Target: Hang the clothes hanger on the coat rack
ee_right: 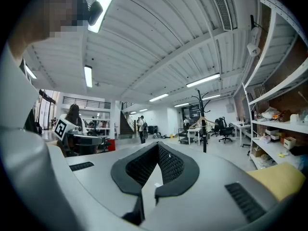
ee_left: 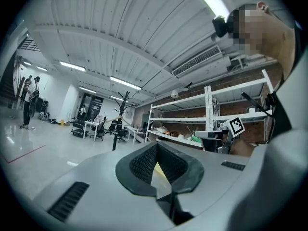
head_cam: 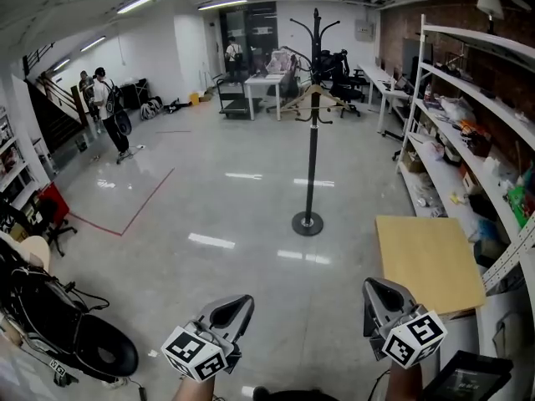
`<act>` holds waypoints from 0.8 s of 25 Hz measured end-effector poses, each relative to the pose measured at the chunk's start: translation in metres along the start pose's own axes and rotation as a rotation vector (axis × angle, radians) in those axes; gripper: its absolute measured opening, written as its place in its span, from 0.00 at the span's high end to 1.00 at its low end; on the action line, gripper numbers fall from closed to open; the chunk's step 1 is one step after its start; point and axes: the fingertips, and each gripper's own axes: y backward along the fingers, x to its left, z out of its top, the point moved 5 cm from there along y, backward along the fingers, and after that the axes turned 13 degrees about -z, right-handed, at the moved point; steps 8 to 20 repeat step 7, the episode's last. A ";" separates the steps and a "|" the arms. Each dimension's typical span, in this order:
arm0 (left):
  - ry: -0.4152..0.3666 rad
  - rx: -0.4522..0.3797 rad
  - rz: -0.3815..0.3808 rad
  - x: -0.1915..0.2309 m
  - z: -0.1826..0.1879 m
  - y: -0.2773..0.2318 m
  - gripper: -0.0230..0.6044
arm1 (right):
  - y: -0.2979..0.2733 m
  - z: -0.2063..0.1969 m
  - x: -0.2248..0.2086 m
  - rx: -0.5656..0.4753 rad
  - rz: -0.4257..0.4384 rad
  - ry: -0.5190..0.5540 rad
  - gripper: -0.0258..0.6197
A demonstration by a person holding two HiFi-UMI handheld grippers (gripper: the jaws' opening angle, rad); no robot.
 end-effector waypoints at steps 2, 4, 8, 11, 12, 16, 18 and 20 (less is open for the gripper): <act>-0.003 -0.012 -0.003 0.000 0.002 0.007 0.96 | 0.002 0.001 0.006 0.003 -0.013 0.001 0.95; -0.005 -0.021 0.002 0.001 0.005 0.014 0.96 | 0.004 0.004 0.012 -0.005 -0.017 0.006 0.95; -0.004 -0.033 0.003 0.003 0.007 0.021 0.96 | 0.007 0.009 0.020 -0.021 -0.017 0.009 0.95; -0.004 -0.033 0.003 0.003 0.007 0.021 0.96 | 0.007 0.009 0.020 -0.021 -0.017 0.009 0.95; -0.004 -0.033 0.003 0.003 0.007 0.021 0.96 | 0.007 0.009 0.020 -0.021 -0.017 0.009 0.95; -0.004 -0.033 0.003 0.003 0.007 0.021 0.96 | 0.007 0.009 0.020 -0.021 -0.017 0.009 0.95; -0.004 -0.033 0.003 0.003 0.007 0.021 0.96 | 0.007 0.009 0.020 -0.021 -0.017 0.009 0.95; -0.004 -0.033 0.003 0.003 0.007 0.021 0.96 | 0.007 0.009 0.020 -0.021 -0.017 0.009 0.95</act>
